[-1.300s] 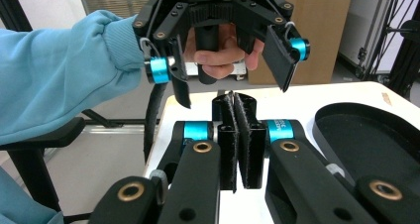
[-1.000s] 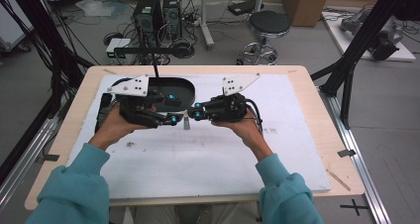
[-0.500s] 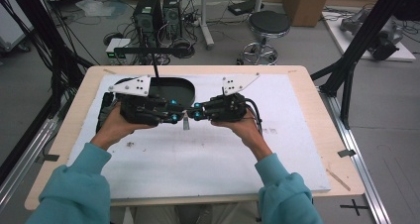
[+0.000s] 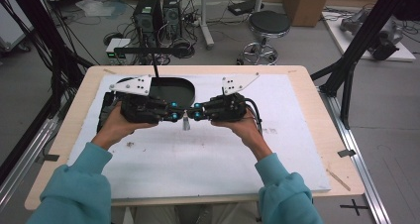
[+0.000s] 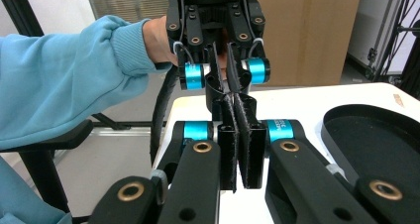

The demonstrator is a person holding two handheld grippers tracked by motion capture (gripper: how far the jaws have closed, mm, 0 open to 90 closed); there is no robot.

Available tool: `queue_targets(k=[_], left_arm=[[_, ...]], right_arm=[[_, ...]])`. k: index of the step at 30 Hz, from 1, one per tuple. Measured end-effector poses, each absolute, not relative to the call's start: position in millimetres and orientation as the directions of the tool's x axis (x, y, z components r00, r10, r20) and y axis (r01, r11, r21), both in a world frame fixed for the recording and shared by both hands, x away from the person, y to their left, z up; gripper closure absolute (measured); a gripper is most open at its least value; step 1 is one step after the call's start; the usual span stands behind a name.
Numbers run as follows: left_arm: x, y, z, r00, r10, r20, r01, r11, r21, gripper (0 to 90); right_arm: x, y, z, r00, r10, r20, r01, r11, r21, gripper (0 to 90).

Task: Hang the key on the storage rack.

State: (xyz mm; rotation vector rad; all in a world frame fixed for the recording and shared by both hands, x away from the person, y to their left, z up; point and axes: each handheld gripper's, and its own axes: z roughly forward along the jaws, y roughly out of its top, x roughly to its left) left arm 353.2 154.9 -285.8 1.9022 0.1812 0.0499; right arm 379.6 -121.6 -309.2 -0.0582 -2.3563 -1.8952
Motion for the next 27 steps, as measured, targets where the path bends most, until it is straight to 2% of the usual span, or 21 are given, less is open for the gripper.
queue_targets(k=[4,23,27], left_arm=[[353.2,155.6,-285.5,0.986,0.152,-0.066,0.113,-0.325,0.939,86.2],[351.4,157.0,-283.8,0.986,0.147,-0.078,0.124,-0.337,0.933,88.2],[349.8,156.7,-283.2,0.985,0.155,-0.071,0.121,-0.338,0.933,88.4]], right_arm=[[379.9,-120.8,-309.7,-0.991,-0.052,0.12,0.106,0.218,0.97,88.4],[380.1,-119.1,-311.6,-0.99,-0.072,0.119,0.102,0.208,0.973,88.2],[379.6,-119.1,-311.6,-0.991,-0.07,0.118,0.102,0.202,0.974,86.0]])
